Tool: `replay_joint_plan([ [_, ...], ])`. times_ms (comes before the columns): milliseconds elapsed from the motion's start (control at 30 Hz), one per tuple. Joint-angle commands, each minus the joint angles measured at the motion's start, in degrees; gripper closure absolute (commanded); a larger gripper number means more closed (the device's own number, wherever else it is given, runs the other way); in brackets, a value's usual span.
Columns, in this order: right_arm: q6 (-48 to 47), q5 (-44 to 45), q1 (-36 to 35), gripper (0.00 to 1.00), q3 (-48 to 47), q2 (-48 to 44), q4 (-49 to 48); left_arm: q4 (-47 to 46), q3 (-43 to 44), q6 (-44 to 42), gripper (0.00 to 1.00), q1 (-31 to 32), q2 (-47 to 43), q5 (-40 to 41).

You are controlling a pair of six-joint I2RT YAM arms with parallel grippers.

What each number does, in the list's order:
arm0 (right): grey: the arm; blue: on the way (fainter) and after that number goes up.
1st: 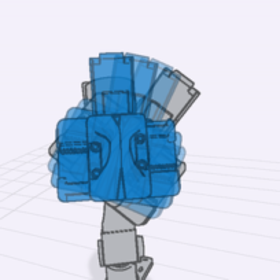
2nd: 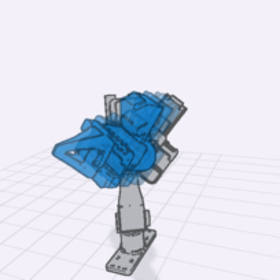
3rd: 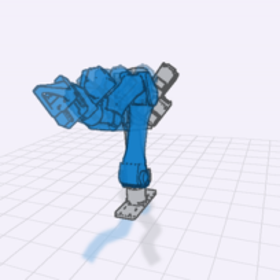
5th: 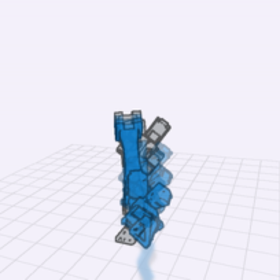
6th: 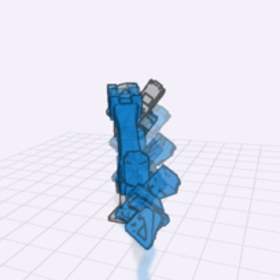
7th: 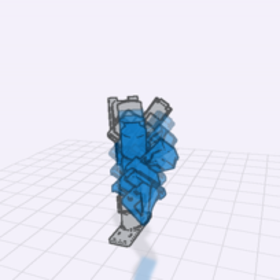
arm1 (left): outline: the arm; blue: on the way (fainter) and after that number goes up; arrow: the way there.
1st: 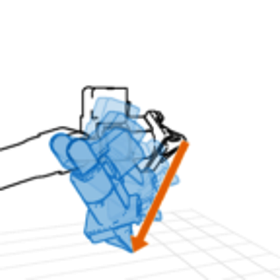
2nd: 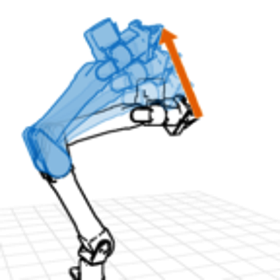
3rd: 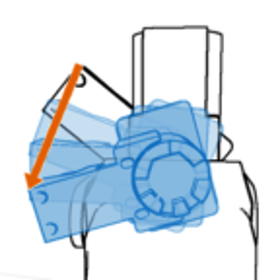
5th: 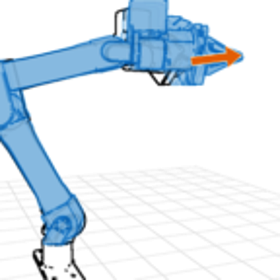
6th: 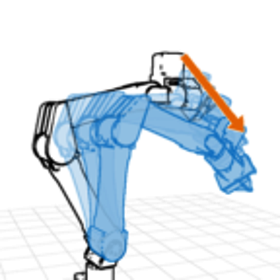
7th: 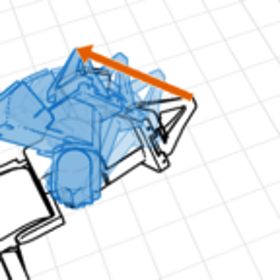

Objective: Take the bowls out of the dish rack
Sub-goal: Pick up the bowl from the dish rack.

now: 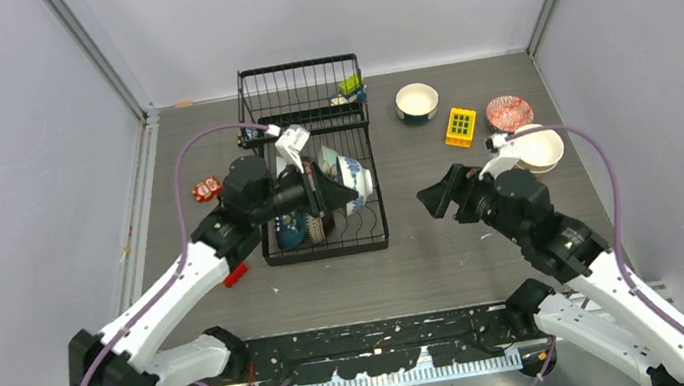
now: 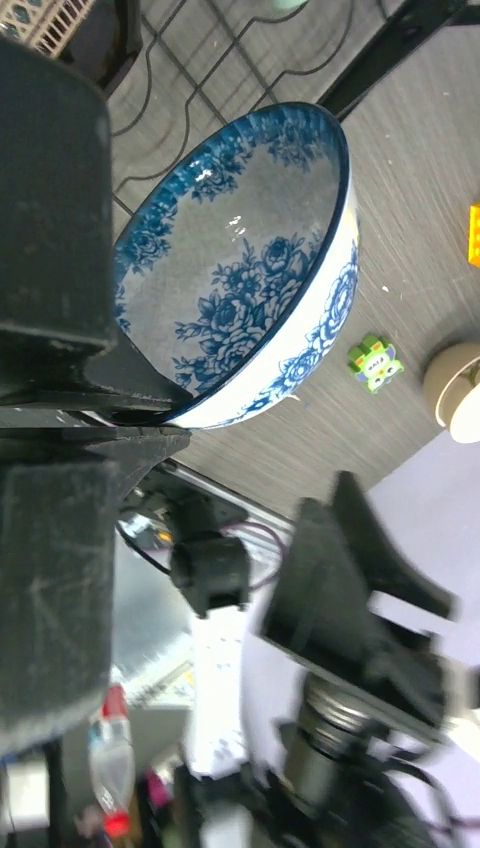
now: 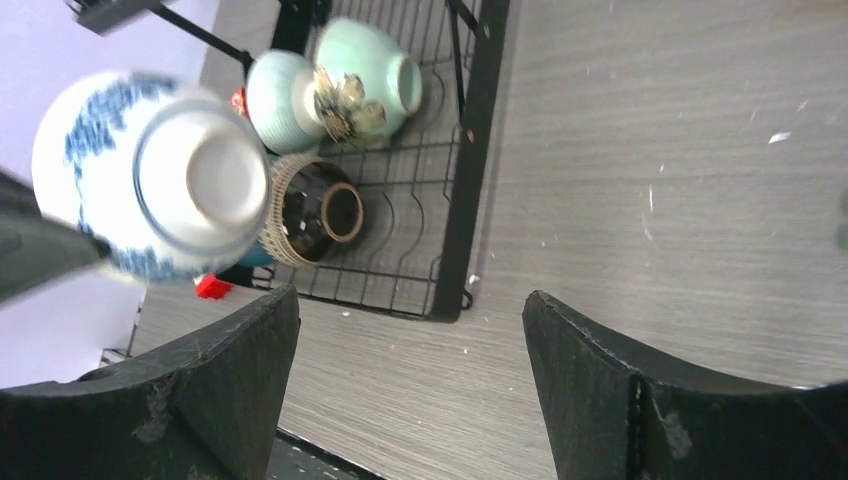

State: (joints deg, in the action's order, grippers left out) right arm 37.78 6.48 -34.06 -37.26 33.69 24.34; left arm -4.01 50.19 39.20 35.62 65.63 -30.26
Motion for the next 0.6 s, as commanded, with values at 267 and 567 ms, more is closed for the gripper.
replay_joint_plan([
  [267, -9.7, -0.7, -0.1, 0.14, -36.1, 16.3, 30.0, 33.5, 10.8, -46.2, 1.0, 24.7, -13.8, 25.8],
  [567, -15.9, -9.7, -3.9, 0.17, -45.4, 24.5, 41.1, 39.5, 9.2, -70.2, 1.0, 49.6, -8.3, 45.5],
])
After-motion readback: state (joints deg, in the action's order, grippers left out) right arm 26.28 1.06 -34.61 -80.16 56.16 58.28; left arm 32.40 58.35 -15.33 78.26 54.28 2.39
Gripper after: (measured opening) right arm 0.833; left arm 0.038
